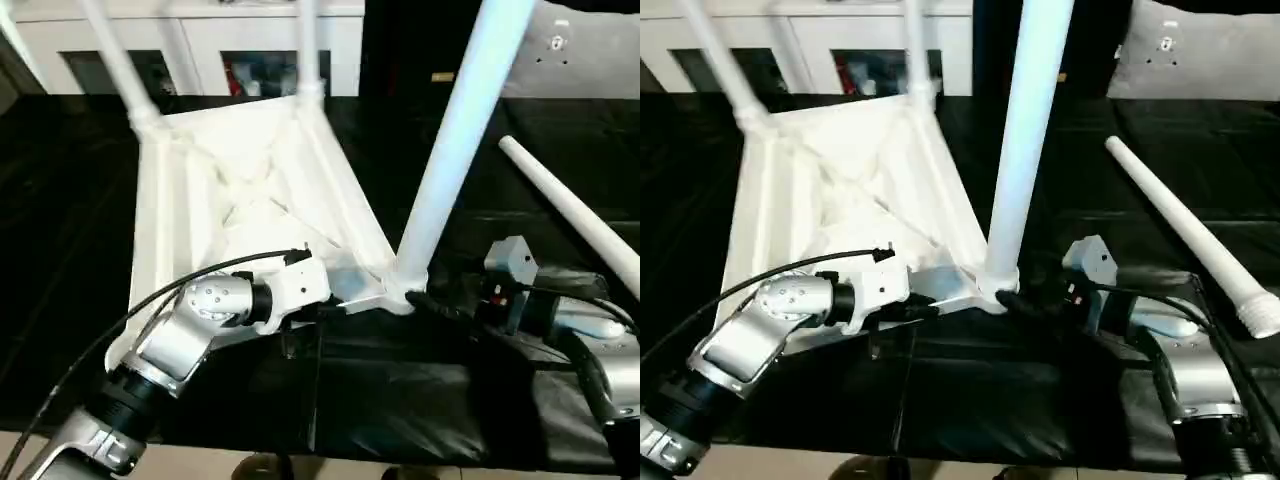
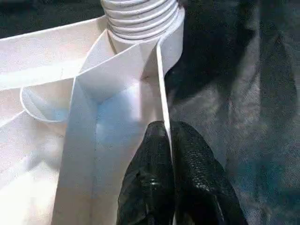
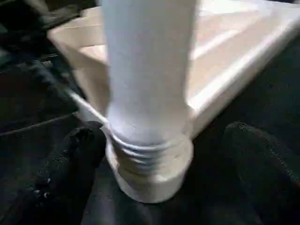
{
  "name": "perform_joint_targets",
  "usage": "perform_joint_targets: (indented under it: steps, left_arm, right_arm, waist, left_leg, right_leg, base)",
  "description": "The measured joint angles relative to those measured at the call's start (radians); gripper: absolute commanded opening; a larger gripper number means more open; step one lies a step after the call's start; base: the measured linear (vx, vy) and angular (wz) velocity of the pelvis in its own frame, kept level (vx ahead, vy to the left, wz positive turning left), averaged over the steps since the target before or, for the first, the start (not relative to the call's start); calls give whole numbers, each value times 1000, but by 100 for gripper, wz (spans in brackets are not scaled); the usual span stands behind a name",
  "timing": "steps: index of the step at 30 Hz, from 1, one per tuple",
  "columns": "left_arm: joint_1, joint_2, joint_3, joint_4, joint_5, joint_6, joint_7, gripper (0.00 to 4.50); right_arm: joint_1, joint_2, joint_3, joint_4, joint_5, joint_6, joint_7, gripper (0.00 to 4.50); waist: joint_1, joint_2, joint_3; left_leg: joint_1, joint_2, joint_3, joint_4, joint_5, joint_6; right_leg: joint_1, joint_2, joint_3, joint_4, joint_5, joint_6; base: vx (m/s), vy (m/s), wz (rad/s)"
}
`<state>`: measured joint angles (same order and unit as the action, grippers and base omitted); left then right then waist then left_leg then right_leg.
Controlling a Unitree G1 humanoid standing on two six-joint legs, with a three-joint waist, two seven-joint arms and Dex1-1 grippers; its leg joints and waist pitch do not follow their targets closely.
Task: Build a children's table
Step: Rotate leg to tighten
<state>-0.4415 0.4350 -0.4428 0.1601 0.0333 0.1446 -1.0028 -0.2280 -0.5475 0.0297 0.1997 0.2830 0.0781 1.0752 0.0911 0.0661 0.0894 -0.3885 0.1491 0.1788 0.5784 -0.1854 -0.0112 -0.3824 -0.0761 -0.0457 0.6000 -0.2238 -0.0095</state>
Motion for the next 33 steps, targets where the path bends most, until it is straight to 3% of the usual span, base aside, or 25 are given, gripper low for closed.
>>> perform_joint_targets:
  steps: [5,6,9,11,22,29,33]
  left_arm:
    - [-2,25,-4,10,-6,-44,-51,0]
    - [-1,27,-6,9,-11,-47,-63,0]
    - [0,29,-12,9,-16,-57,-85,0]
    - [0,28,-16,9,-16,-64,-91,0]
    - [-1,30,-16,12,-9,-73,-98,0]
    - [0,29,-15,11,-11,-67,-99,0]
    - [30,8,10,-40,-30,26,-82,0]
  right_arm:
    - [-22,-13,27,7,-1,6,50,443]
    - [-30,-14,30,8,0,8,60,416]
    - [-45,-14,50,10,-1,8,88,408]
    - [-47,-11,59,11,-2,8,93,373]
    - [-68,5,79,47,0,21,132,284]
    - [-67,5,78,47,11,34,134,270]
    - [-37,23,56,4,31,106,96,270]
  waist:
    - [1,0,0]
    - [4,0,0]
    - [7,0,0]
    - [9,0,0]
    - [6,0,0]
    - [6,0,0]
    - [3,0,0]
  left_leg:
    - [0,0,0,2,0,0]
    - [0,0,0,3,0,0]
    - [-1,0,0,5,0,0]
    - [-1,0,0,7,-1,1]
    - [0,0,0,10,0,1]
    - [0,0,0,10,0,1]
    - [1,0,0,9,-1,1]
  right_leg:
    - [0,0,0,2,0,0]
    - [0,0,0,2,0,0]
    - [0,-1,0,3,0,0]
    - [0,-1,0,4,0,0]
    - [0,-1,1,9,0,0]
    - [0,-1,1,9,0,0]
    - [0,-1,1,9,-1,-1]
  base:
    - [0,0,0]
    - [0,0,0]
    - [0,0,0]
    - [0,0,0]
    - [0,0,0]
    - [0,0,0]
    - [0,0,0]
